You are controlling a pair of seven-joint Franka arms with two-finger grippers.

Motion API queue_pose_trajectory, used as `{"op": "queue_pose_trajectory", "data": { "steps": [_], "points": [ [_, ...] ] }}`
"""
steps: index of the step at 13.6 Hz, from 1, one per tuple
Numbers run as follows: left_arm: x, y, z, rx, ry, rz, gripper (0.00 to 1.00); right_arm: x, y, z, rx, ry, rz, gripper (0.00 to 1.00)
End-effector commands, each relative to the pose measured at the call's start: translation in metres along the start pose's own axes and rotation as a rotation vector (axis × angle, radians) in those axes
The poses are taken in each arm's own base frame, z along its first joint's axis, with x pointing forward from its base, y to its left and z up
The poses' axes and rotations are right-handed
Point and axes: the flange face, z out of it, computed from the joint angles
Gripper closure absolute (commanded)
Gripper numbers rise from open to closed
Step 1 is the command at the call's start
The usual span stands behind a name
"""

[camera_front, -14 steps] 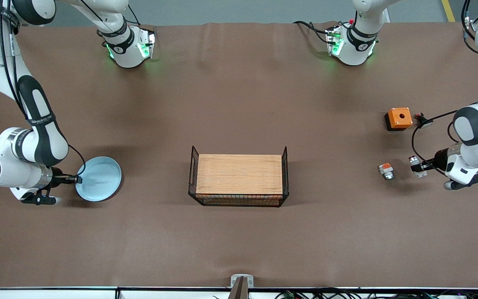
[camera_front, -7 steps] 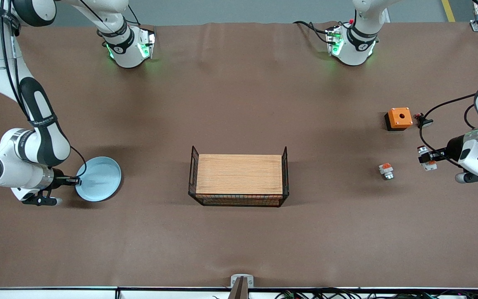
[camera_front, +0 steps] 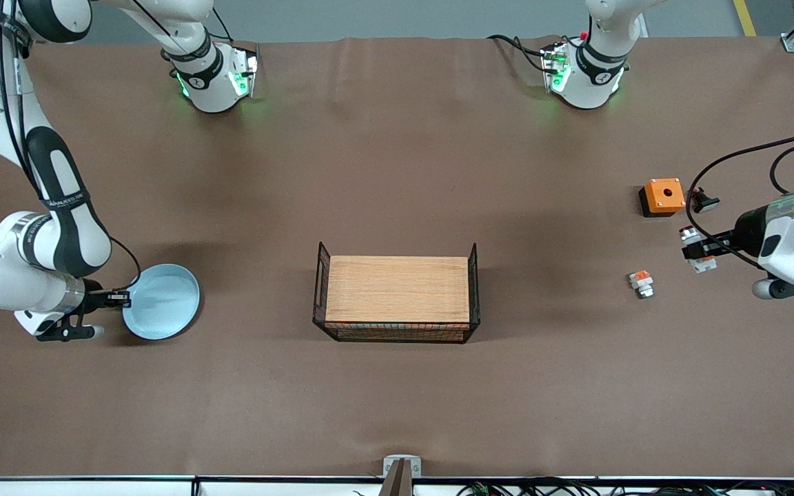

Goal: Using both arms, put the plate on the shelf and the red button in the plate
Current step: 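Grasp the red-capped switch with the left gripper while the right gripper lifts the plate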

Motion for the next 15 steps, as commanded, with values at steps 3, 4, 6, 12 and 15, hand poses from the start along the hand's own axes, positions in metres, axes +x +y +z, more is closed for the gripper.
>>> {"op": "queue_pose_trajectory", "data": {
  "steps": [3, 4, 6, 12, 15],
  "points": [
    [-0.023, 0.059, -0.032, 0.029, -0.016, -0.075, 0.99, -0.002, -0.018, -0.077, 0.058, -0.007, -0.005, 1.00],
    [-0.027, 0.068, -0.034, 0.032, -0.016, -0.084, 0.99, -0.005, -0.022, -0.099, 0.074, -0.043, 0.007, 1.00],
    [-0.037, 0.081, -0.035, 0.040, -0.027, -0.088, 0.99, -0.015, -0.042, -0.141, 0.081, -0.111, 0.083, 1.00],
    [-0.070, 0.122, -0.041, 0.058, -0.049, -0.145, 0.99, -0.078, -0.167, -0.284, 0.019, -0.184, 0.353, 1.00],
    [-0.090, 0.154, -0.053, 0.029, -0.037, -0.217, 0.99, -0.124, -0.264, -0.338, 0.009, -0.198, 0.589, 1.00]
  ]
}}
